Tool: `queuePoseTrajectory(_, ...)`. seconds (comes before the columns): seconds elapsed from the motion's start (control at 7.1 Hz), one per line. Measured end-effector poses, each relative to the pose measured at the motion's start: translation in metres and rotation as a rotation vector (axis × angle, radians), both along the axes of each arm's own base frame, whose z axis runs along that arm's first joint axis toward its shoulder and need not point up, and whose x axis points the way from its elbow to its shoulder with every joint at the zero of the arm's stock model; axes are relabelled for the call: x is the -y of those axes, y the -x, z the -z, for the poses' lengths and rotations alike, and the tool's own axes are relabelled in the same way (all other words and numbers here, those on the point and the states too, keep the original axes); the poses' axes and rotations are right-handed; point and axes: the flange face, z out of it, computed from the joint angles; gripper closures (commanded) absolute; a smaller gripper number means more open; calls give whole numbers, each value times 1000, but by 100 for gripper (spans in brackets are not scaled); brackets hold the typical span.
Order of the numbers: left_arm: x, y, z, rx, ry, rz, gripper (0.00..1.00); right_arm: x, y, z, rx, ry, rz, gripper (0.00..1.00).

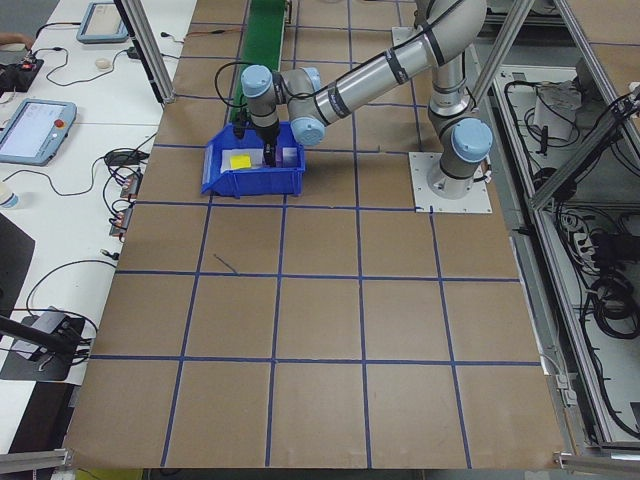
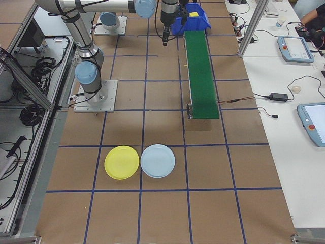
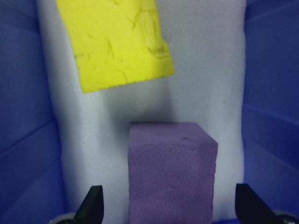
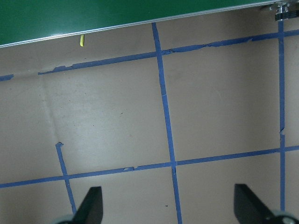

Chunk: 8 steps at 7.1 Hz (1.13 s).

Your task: Move block left to right into plate

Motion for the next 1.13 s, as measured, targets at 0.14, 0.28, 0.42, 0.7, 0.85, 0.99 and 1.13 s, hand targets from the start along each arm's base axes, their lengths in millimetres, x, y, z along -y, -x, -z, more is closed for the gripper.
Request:
queuePoseTrajectory(0.14, -1, 1, 4, -2, -6, 7, 66, 0, 0, 0, 0, 0, 0, 0)
queuePoseTrajectory(0.28, -1, 2, 2, 1, -1, 11, 66, 0, 0, 0, 0, 0, 0, 0)
queuePoseTrajectory(0.42, 4, 1, -17, 11, 21, 14, 66, 0, 0, 0, -1, 0, 0, 0)
queuePoseTrajectory(0.7, 11, 4, -94, 20, 42, 2, 65, 0, 0, 0, 0, 0, 0, 0)
queuePoseTrajectory(0.85, 6, 19, -131, 20, 55, 1, 65, 0, 0, 0, 0, 0, 0, 0)
queuePoseTrajectory(0.99, 0, 49, -158, 22, 79, 13, 64, 0, 0, 0, 0, 0, 0, 0)
queuePoseTrajectory(1.13, -4, 85, -169, 20, 108, 19, 63, 0, 0, 0, 0, 0, 0, 0)
